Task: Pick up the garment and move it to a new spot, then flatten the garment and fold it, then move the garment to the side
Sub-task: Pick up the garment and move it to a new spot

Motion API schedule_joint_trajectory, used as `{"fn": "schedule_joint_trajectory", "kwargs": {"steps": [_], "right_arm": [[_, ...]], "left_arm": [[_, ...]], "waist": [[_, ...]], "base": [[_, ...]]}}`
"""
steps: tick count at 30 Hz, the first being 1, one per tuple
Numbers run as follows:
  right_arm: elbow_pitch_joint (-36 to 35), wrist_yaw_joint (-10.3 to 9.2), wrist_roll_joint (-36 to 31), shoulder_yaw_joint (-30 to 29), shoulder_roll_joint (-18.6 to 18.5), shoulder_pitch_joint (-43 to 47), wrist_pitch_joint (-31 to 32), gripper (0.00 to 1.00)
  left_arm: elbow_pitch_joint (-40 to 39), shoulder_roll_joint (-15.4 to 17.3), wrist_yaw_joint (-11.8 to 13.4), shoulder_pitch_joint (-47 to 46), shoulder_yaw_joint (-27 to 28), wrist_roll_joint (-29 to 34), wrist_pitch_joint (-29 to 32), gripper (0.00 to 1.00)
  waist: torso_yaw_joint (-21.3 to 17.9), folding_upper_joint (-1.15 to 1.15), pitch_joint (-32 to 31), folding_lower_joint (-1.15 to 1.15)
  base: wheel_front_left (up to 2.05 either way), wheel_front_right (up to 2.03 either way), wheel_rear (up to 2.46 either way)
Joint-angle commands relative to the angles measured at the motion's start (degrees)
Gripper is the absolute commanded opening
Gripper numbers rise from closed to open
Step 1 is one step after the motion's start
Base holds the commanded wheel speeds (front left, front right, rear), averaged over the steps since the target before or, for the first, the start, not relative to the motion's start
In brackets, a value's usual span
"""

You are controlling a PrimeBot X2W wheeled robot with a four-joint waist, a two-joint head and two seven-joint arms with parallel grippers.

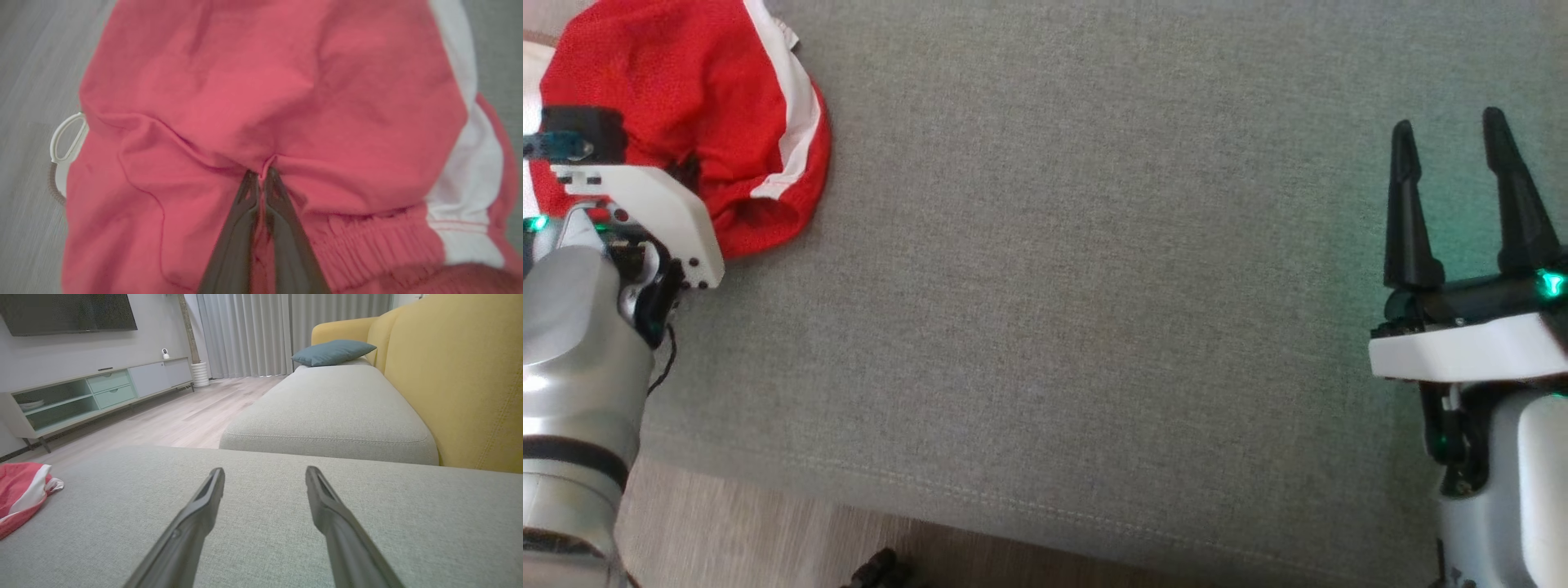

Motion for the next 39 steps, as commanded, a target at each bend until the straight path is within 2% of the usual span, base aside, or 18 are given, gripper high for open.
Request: {"fn": "schedule_joint_trajectory", "kwargs": {"steps": [1, 9, 14, 21, 28, 35, 39], "right_arm": [[-1.4, 0.19, 0.8, 1.8, -0.1, -1.2, -0.8, 1.0], [3.1, 0.19, 3.4, 3.6, -0.1, -0.9, -3.6, 1.0], [5.9, 0.19, 5.8, 5.4, -0.1, -0.3, -5.8, 1.0], [8.8, 0.19, 8.0, 4.1, -0.1, -0.7, -8.9, 1.0], [10.0, 0.19, 9.1, 1.6, -0.1, -2.3, -10.2, 1.0], [10.6, 0.19, 9.9, 0.8, -0.1, -3.6, -11.1, 1.0], [11.4, 0.19, 10.8, 1.7, -0.1, -4.0, -11.7, 1.0]], "left_arm": [[-1.0, 3.8, 0.0, -0.8, 0.8, -0.5, -1.7, 0.0], [-2.7, 5.5, 0.0, -2.7, -1.8, -1.8, -11.9, 0.0], [-6.1, 5.1, 0.0, -3.7, -4.3, -2.3, -14.9, 0.0], [-16.4, 4.2, 0.0, -4.8, -10.4, -3.1, -15.9, 0.0], [-28.0, 3.6, 0.0, -5.9, -16.5, -4.8, -14.4, 0.0], [-41.8, 4.7, 0.0, -7.9, -26.2, -8.1, -13.4, 0.0], [-47.0, 7.0, 0.0, -7.9, -34.6, -9.7, -13.8, 0.0]], "waist": [[-0.3, 0.0, -1.0, 0.0], [-2.5, 0.0, -6.9, 0.0], [-5.5, 0.0, -10.7, 0.0], [-10.6, 0.0, -14.9, 0.0], [-15.2, 0.0, -16.5, 0.0], [-19.9, 0.0, -15.3, 0.0], [-22.4, 0.0, -14.2, 0.0]], "base": [[0.0, 0.0, 0.0], [0.0, 0.0, 0.0], [0.0, 0.0, 0.0], [0.0, 0.0, 0.0], [0.0, 0.0, 0.0], [0.0, 0.0, 0.0], [0.0, 0.0, 0.0]]}}
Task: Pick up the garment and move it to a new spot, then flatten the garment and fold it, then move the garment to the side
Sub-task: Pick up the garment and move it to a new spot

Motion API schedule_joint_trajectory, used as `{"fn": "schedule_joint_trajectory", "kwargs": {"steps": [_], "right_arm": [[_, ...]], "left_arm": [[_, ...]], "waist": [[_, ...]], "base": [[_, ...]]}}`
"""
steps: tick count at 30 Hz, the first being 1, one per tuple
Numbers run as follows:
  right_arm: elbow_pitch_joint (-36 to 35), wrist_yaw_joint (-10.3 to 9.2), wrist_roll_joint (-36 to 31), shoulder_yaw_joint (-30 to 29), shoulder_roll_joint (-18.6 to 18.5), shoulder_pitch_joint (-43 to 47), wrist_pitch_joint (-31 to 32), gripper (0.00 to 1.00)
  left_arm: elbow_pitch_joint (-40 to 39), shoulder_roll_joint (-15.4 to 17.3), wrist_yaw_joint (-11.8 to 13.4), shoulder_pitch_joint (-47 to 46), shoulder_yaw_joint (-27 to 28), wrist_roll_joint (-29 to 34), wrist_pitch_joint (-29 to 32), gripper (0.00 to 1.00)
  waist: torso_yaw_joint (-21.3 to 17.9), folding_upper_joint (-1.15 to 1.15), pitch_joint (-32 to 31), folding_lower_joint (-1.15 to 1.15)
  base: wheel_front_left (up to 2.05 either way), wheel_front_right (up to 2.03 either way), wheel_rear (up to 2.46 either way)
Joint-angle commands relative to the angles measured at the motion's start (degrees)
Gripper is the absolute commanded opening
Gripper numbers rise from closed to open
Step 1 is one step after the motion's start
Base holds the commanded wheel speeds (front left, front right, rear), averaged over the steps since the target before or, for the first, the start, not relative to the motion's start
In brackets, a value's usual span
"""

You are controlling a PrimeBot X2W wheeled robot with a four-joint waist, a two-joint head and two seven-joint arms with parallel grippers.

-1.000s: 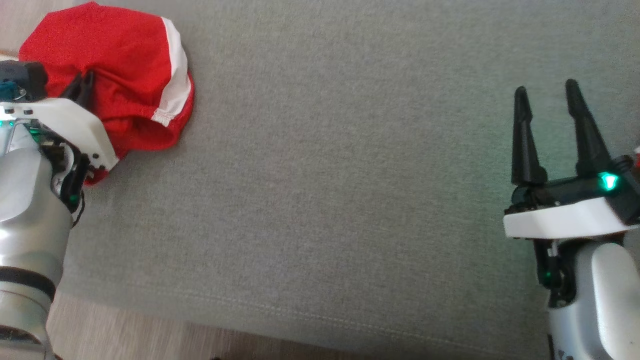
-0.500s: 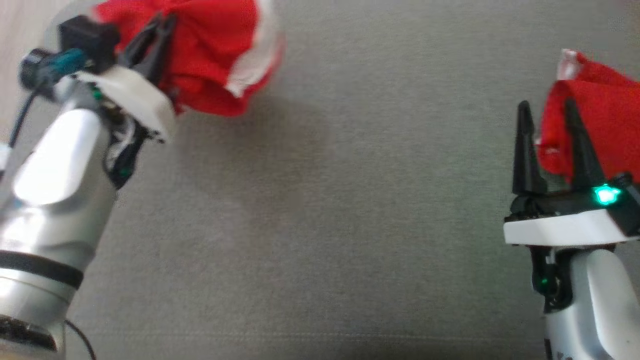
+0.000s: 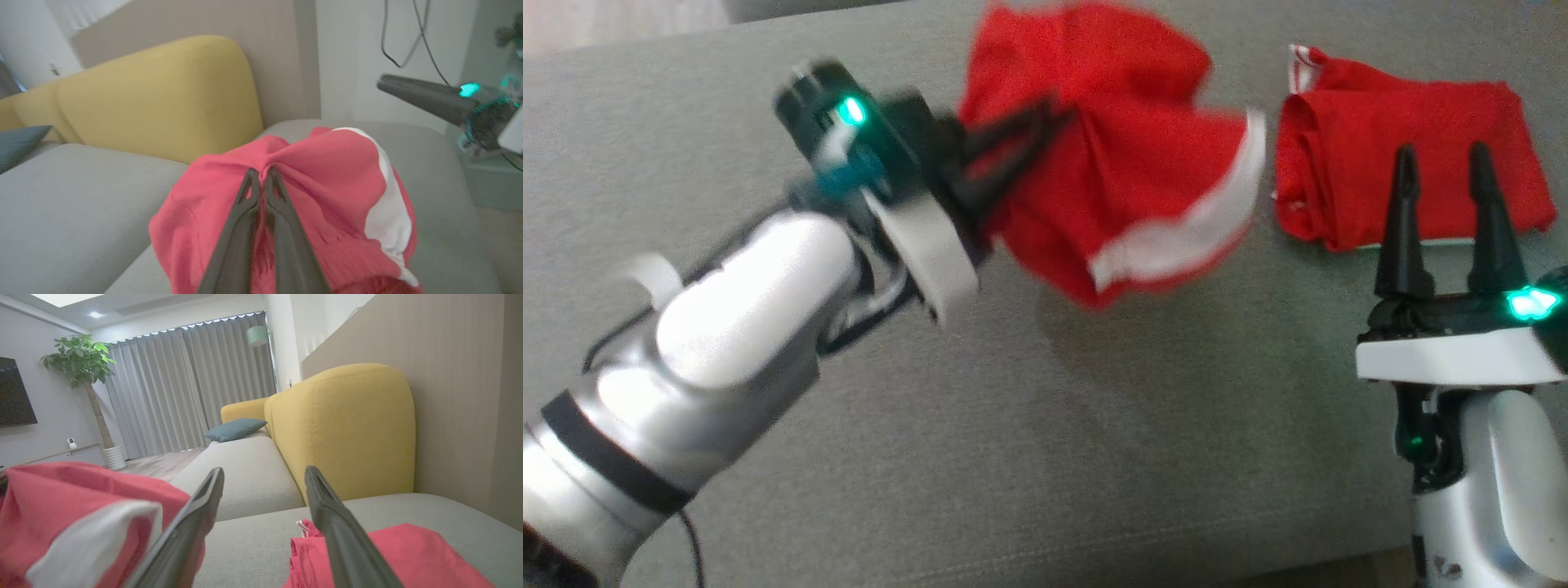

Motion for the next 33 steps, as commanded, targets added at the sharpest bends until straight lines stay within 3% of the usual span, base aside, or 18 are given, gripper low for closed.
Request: {"fn": "schedule_joint_trajectory", "kwargs": {"steps": [1, 8, 19, 20, 21, 22, 23, 24, 28, 33], "right_arm": [[-1.4, 0.19, 0.4, 1.9, -0.1, -2.2, -0.7, 1.0], [0.0, 0.19, 1.4, 3.1, -0.1, -3.1, -1.6, 1.0], [1.7, 0.19, 1.8, 4.2, -0.1, -3.7, -2.2, 1.0], [1.9, 0.19, 1.7, 4.2, -0.1, -3.7, -2.2, 1.0], [1.9, 0.19, 1.6, 4.2, -0.1, -3.8, -2.3, 1.0], [1.9, 0.19, 1.5, 4.3, -0.1, -3.8, -2.3, 1.0], [1.9, 0.19, 1.4, 4.3, -0.1, -3.8, -2.3, 1.0], [1.8, 0.19, 1.2, 4.4, -0.1, -3.8, -2.3, 1.0], [1.6, 0.19, 0.3, 3.9, -0.1, -3.3, -2.3, 1.0], [1.7, 0.19, -0.5, 3.5, -0.1, -2.7, -2.3, 1.0]], "left_arm": [[-2.1, 3.3, 0.1, -3.0, -0.3, -0.1, -0.5, 0.0], [-2.7, 7.6, 0.1, -5.1, -12.6, -0.6, -2.1, 0.0], [0.1, 15.3, 0.1, -2.1, -13.7, 10.0, 0.2, 0.0], [1.2, 15.7, 0.1, -2.1, -13.7, 10.4, 0.0, 0.05], [2.8, 16.0, 0.1, -2.4, -13.7, 10.3, -0.2, 0.16], [4.3, 16.0, 0.1, -2.8, -13.7, 10.2, -0.6, 0.36], [6.0, 15.9, 0.1, -3.5, -13.7, 9.7, -1.2, 0.86], [8.0, 15.6, 0.1, -4.3, -13.7, 8.9, -1.8, 1.0], [16.0, 12.6, 0.1, -7.2, -13.4, 5.8, -3.9, 1.0], [18.1, 10.1, 0.7, -7.3, -9.3, 4.4, -4.3, 1.0]], "waist": [[-1.9, 0.0, 1.2, 0.0], [-4.7, 0.0, 3.3, 0.0], [-5.6, 0.0, 4.5, 0.0], [-5.4, 0.0, 4.4, 0.0], [-5.1, 0.0, 4.4, 0.0], [-4.9, 0.0, 4.4, 0.0], [-4.6, 0.0, 4.4, 0.0], [-4.3, 0.0, 4.5, 0.0], [-2.5, 0.0, 4.3, 0.0], [-0.8, 0.0, 3.4, 0.0]], "base": [[0.0, 0.0, 0.0], [0.0, 0.0, 0.0], [0.0, 0.0, 0.0], [0.0, 0.0, 0.0], [0.0, 0.0, 0.0], [0.0, 0.0, 0.0], [0.0, 0.0, 0.0], [0.0, 0.0, 0.0], [0.0, 0.0, 0.0], [0.0, 0.0, 0.0]]}}
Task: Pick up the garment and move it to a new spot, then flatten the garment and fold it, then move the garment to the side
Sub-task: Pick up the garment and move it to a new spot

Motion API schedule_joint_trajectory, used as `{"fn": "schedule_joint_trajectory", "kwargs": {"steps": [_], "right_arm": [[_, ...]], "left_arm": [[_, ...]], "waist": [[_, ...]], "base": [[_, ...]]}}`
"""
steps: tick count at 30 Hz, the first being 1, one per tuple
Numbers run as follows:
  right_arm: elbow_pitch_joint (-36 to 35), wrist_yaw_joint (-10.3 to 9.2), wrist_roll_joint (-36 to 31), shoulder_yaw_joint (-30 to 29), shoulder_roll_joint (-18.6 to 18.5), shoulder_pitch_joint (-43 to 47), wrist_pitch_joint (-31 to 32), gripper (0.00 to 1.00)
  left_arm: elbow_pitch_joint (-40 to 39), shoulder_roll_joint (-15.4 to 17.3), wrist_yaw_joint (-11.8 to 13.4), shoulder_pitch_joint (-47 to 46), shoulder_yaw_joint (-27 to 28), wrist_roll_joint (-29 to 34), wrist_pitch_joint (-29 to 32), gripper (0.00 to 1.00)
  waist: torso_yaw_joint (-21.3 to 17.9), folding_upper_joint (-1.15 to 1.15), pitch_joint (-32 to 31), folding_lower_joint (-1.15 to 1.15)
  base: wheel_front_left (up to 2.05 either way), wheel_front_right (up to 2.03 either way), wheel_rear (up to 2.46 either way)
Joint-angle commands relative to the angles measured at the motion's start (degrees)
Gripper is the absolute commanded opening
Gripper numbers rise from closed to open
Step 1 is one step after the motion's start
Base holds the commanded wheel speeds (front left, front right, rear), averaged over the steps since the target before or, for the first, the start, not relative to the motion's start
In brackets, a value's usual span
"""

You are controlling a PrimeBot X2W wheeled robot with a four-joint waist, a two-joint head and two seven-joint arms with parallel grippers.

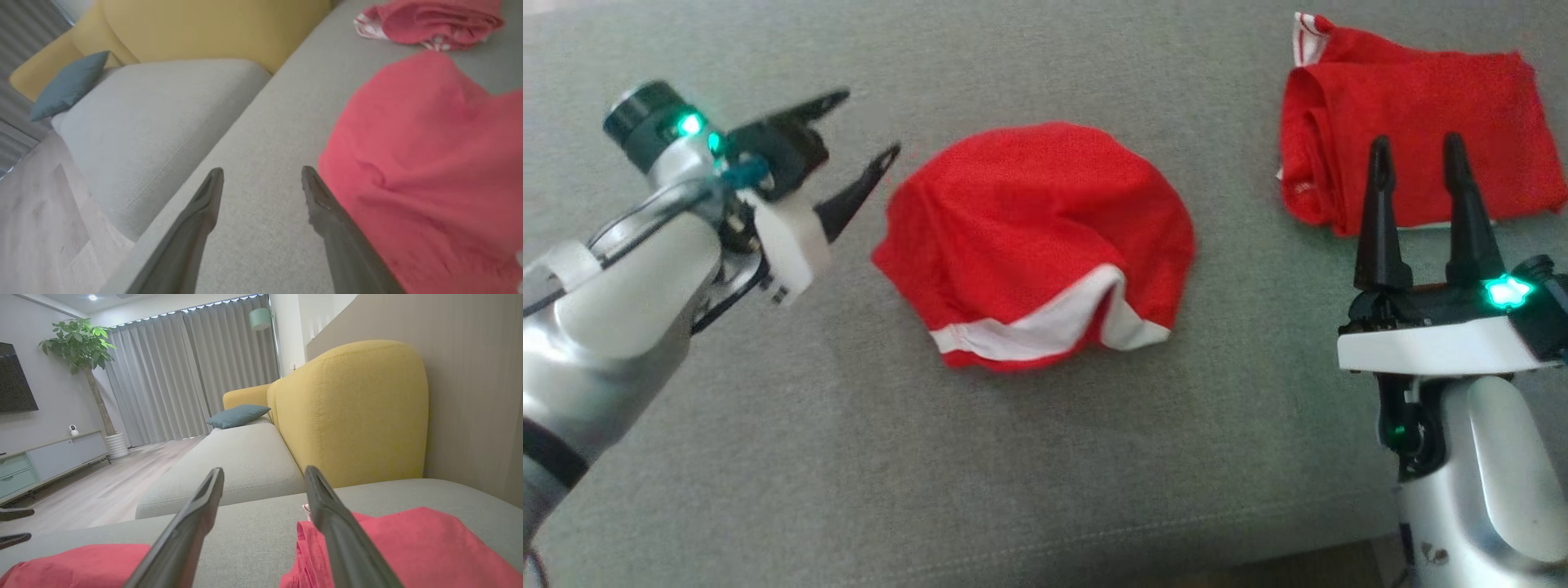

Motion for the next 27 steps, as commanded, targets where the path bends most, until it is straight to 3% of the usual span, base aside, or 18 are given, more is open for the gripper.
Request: {"fn": "schedule_joint_trajectory", "kwargs": {"steps": [1, 15, 22, 27], "right_arm": [[-1.9, 0.19, -0.4, 1.0, -0.1, -0.3, -0.3, 1.0], [-0.3, 0.19, -1.9, 0.8, -0.1, 3.8, 1.5, 1.0], [1.4, 0.19, -1.8, 0.4, -0.1, 7.2, 1.4, 1.0], [2.0, 0.19, -1.8, 0.8, -0.1, 8.9, 1.3, 1.0]], "left_arm": [[-0.9, 1.6, 0.6, -2.5, 3.6, -0.4, -0.5, 1.0], [-15.2, -0.5, 8.5, 15.0, 26.0, 0.3, -0.5, 1.0], [-25.5, -5.0, 14.9, 31.5, 38.4, 1.3, -0.5, 1.0], [-31.5, -9.6, 18.5, 42.3, 46.2, 5.4, -0.5, 1.0]], "waist": [[0.8, 0.0, -0.6, 0.0], [9.0, 0.0, -7.9, 0.0], [11.8, 0.0, -11.2, 0.0], [12.7, 0.0, -12.3, 0.0]], "base": [[0.0, 0.0, 0.0], [0.0, 0.0, 0.0], [0.0, 0.0, 0.0], [0.0, 0.0, 0.0]]}}
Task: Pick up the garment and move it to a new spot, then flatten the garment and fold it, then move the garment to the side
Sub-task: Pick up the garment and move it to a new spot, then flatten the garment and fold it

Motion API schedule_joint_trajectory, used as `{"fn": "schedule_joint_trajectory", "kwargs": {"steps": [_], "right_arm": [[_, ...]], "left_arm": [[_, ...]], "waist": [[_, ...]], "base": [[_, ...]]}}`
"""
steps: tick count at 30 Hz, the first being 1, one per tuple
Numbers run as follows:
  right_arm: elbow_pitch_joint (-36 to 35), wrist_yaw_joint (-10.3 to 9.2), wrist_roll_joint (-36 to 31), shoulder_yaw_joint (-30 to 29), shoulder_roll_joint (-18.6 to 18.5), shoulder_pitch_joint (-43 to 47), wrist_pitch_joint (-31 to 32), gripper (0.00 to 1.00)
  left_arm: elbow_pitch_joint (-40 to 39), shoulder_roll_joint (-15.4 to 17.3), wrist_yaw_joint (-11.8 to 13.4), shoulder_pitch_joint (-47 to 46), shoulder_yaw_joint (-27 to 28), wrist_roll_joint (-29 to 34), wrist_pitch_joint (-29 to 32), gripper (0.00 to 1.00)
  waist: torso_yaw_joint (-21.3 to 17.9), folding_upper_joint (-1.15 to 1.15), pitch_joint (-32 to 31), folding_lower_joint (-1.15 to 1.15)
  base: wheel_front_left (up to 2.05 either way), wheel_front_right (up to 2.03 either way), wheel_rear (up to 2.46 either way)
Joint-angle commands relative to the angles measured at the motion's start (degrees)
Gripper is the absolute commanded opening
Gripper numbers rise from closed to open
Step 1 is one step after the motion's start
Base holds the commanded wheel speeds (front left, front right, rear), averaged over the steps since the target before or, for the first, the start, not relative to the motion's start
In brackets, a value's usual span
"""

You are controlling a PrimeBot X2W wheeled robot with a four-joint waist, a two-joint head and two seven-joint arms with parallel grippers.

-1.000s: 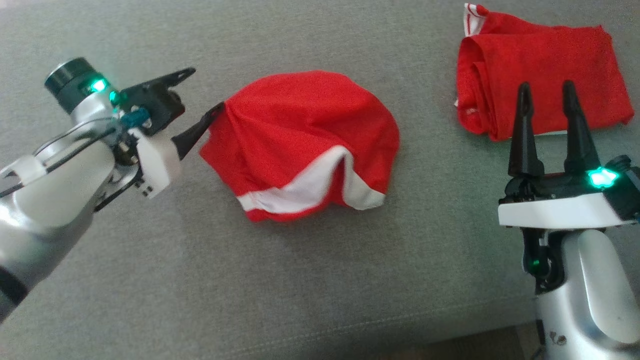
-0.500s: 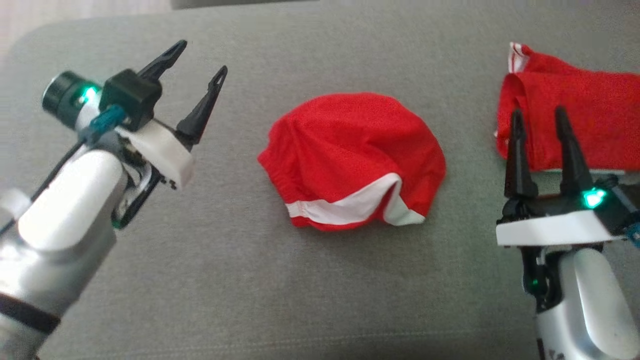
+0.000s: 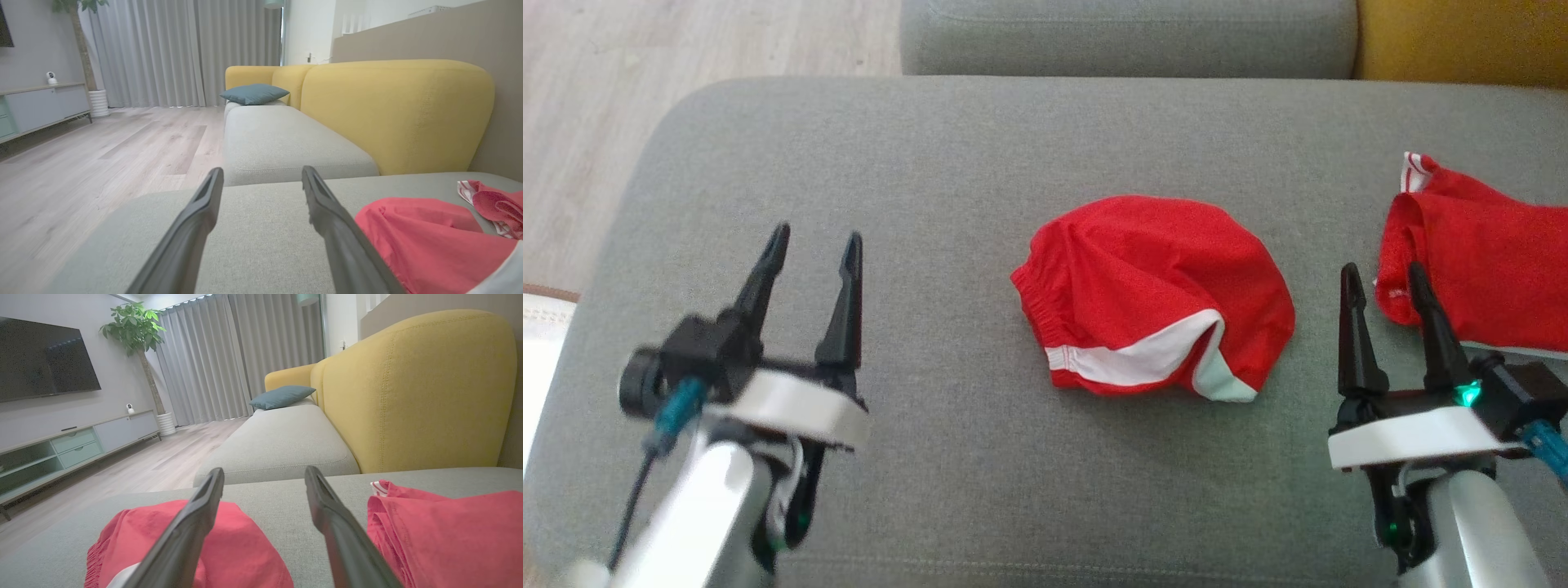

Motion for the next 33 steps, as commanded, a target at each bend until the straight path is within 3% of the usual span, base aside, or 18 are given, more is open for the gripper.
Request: {"fn": "schedule_joint_trajectory", "kwargs": {"steps": [1, 4, 8, 14, 23, 33], "right_arm": [[-1.6, 0.19, -0.3, 1.4, -0.1, -0.6, -0.3, 1.0], [-1.3, 0.19, -0.1, 1.6, -0.1, 0.0, -0.3, 1.0], [-1.0, 0.19, -0.2, 1.8, -0.1, 0.2, -0.2, 1.0], [0.0, 0.19, -1.2, 3.2, -0.1, 0.6, 1.4, 1.0], [5.1, 0.19, -5.3, 10.4, -0.1, 2.9, 7.6, 1.0], [11.2, 0.19, -9.3, 11.3, -0.1, 0.1, 9.2, 1.0]], "left_arm": [[-3.4, -0.5, 0.8, -0.3, 4.7, 1.7, -0.3, 1.0], [-4.8, -3.1, 0.5, 4.4, 7.6, 4.1, -0.3, 1.0], [-4.8, -5.3, -2.1, 7.3, 9.5, 6.9, -0.3, 1.0], [-4.4, -7.4, -4.7, 7.7, 12.3, 9.2, -0.3, 1.0], [-2.1, -11.1, -9.3, 7.6, 15.7, 12.0, -0.3, 1.0], [-0.4, -14.1, -13.1, 6.8, 18.8, 14.6, -0.3, 1.0]], "waist": [[0.5, 0.0, -0.6, 0.0], [0.6, 0.0, -1.1, 0.0], [0.8, 0.0, -1.0, 0.0], [0.5, 0.0, 0.0, 0.0], [0.3, 0.0, 2.2, 0.0], [1.6, 0.0, 4.0, 0.0]], "base": [[0.0, 0.0, 0.0], [0.0, 0.0, 0.0], [0.0, 0.0, 0.0], [0.0, 0.0, 0.0], [0.0, 0.0, 0.0], [0.0, 0.0, 0.0]]}}
